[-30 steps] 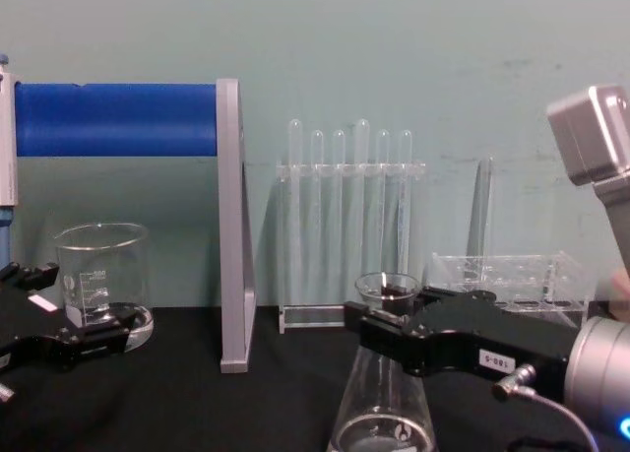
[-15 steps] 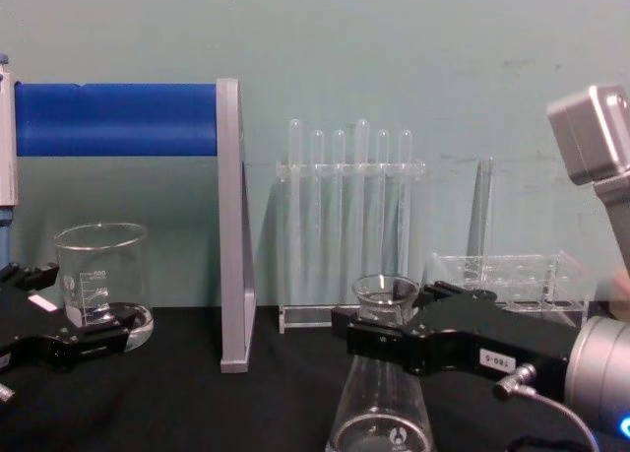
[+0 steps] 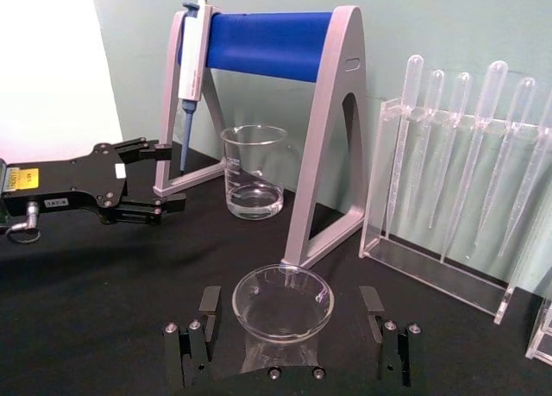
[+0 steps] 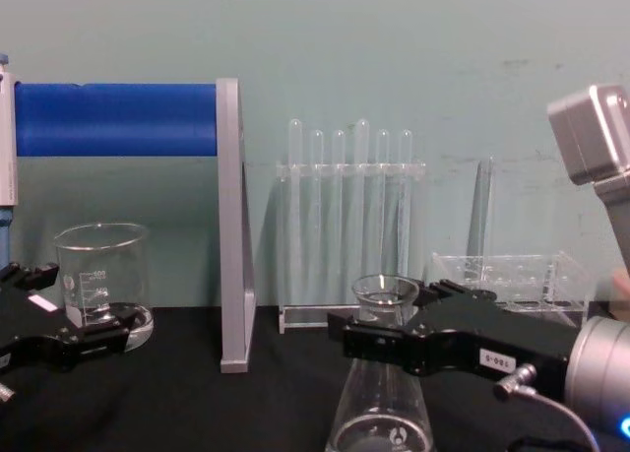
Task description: Grasp the erlenmeyer flask with one hand, shake it three times, then place it back.
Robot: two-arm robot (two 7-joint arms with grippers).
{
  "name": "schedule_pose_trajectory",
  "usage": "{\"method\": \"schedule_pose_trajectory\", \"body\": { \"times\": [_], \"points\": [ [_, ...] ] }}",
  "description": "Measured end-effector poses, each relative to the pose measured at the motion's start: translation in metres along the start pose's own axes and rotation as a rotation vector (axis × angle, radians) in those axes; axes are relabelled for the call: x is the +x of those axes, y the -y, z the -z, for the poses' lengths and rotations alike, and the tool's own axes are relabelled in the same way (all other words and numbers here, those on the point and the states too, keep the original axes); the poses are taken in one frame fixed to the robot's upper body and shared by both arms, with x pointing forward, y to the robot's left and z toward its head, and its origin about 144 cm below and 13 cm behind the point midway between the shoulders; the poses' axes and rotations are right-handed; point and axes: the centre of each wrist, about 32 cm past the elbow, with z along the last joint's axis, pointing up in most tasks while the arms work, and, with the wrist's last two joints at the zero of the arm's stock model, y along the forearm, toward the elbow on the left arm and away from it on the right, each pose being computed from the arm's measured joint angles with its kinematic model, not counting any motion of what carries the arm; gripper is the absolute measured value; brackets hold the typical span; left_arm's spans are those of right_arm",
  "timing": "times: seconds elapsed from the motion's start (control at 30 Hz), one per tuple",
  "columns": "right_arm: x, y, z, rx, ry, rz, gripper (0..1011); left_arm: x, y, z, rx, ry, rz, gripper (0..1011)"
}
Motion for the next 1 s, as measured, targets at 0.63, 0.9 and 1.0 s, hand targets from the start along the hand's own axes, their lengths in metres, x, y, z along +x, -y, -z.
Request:
{"method": "schedule_pose_trajectory", "body": {
  "times": [0.63,0.9,1.0],
  "points": [
    [0.016,0.055,-0.003,-0.034,0.025,-0.104,1003,0.000,0.000,0.000,0.000,0.000,0.000,1001],
    [0.024,0.078,-0.007,-0.024,0.045,-0.058,1003,0.000,0.000,0.000,0.000,0.000,0.000,1001],
    [0.029,0.083,-0.009,-0.012,0.044,0.018,1003,0.000,0.000,0.000,0.000,0.000,0.000,1001]
  ]
}}
